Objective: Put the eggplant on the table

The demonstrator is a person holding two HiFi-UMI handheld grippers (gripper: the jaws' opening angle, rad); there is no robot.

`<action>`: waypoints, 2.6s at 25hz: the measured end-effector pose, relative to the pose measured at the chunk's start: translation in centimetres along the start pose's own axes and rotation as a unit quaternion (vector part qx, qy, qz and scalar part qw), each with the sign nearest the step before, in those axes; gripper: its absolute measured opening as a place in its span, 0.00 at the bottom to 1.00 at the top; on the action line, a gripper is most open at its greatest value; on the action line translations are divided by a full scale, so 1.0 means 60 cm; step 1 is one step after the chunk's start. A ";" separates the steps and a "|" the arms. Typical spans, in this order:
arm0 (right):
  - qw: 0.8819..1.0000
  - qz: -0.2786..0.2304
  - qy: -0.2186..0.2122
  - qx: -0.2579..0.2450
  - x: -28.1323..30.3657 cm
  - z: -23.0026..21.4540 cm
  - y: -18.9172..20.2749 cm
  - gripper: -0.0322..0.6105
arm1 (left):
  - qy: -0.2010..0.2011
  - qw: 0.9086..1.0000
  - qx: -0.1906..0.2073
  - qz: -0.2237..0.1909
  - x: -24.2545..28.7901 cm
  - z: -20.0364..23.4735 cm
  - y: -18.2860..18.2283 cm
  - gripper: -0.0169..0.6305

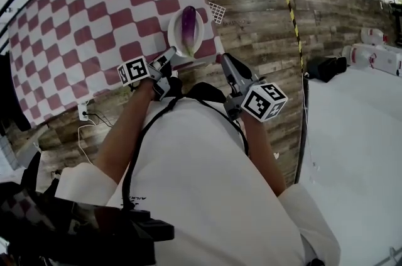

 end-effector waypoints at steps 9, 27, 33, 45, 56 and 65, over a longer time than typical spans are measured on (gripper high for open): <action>1.000 0.011 0.011 -0.003 0.014 -0.003 -0.009 0.06 | -0.020 1.000 -0.019 0.013 0.007 0.023 -0.009 0.06; 1.000 0.015 -0.001 -0.004 0.002 -0.022 -0.025 0.06 | -0.070 0.997 -0.023 0.011 0.012 0.037 -0.001 0.06; 1.000 0.023 -0.007 -0.010 -0.006 -0.035 -0.039 0.06 | -0.094 0.995 -0.030 0.002 0.016 0.042 0.003 0.05; 0.999 0.026 -0.025 -0.019 -0.006 -0.044 -0.065 0.06 | -0.142 0.989 -0.032 0.001 0.018 0.040 0.004 0.06; 0.999 0.019 -0.030 -0.018 -0.014 -0.058 -0.076 0.06 | -0.167 0.985 -0.035 0.005 0.021 0.044 0.003 0.07; 0.999 0.011 -0.037 -0.016 -0.017 -0.067 -0.084 0.06 | -0.198 0.979 -0.037 0.020 0.025 0.038 -0.001 0.08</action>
Point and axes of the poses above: the fingertips, and each gripper's own axes: x forward along the fingers, z to its left, y out of its underside, the point moved 7 cm from there along -x, backward along the fingers, and after that the axes turned 1 degree about z, right-handed, at the moved point
